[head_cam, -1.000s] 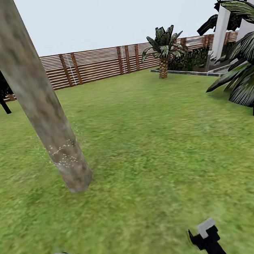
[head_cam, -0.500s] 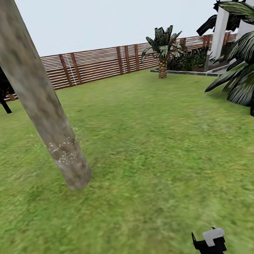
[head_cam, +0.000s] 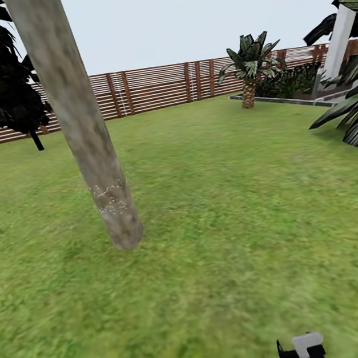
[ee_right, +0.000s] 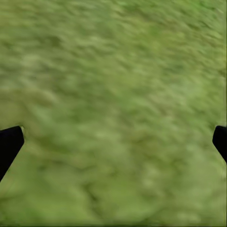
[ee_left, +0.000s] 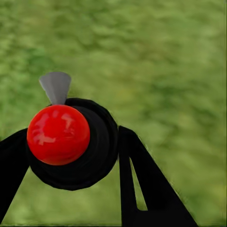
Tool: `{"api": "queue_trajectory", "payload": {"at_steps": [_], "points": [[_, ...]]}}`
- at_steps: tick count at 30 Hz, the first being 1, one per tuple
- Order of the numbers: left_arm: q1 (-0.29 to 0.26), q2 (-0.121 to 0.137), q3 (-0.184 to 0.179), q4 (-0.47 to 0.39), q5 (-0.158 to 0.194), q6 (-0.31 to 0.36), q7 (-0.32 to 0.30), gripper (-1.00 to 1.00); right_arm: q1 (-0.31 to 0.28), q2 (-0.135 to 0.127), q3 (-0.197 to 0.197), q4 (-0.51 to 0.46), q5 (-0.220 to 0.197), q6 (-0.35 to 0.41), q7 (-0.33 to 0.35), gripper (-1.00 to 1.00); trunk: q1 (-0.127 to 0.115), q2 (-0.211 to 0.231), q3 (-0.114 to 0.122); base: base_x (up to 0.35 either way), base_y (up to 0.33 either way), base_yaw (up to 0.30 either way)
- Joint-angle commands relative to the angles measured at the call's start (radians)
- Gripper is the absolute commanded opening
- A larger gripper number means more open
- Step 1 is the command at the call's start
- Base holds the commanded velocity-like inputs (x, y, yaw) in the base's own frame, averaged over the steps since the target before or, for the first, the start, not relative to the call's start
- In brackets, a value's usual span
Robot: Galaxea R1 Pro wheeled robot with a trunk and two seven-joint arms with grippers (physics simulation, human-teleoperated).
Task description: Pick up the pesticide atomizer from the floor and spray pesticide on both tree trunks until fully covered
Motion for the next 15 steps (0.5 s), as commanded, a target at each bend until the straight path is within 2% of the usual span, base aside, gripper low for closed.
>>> {"api": "queue_trajectory", "payload": {"at_steps": [1, 6, 13, 15], "points": [[0.0, -0.001, -0.001, 0.001, 0.0, 0.001, 0.0, -1.0, 0.002, 0.0, 0.0, 0.001, -0.001, 0.0, 0.0, 1.0, 0.0, 0.0, 0.0, -0.005, 0.0, 0.28], [0.0, -0.017, 0.003, 0.0, 0.003, 0.002, 0.003, -1.0, 0.004, 0.001, 0.0, 0.002, -0.001, 0.0, 0.0, 1.0, 0.0, 0.0, 0.0, -0.001, 0.0, 0.28], [0.0, -0.022, 0.003, 0.001, 0.008, 0.0, 0.034, -1.0, 0.004, 0.001, 0.0, 0.002, -0.001, 0.0, 0.0, 1.0, 0.0, 0.0, 0.0, 0.0, 0.0, 0.281], [0.0, -0.031, 0.003, 0.001, 0.005, 0.0, 0.033, -1.0, 0.004, 0.001, 0.0, 0.002, -0.001, 0.0, 0.0, 1.0, 0.0, 0.0, 0.0, 0.0, 0.0, 0.281]]}}
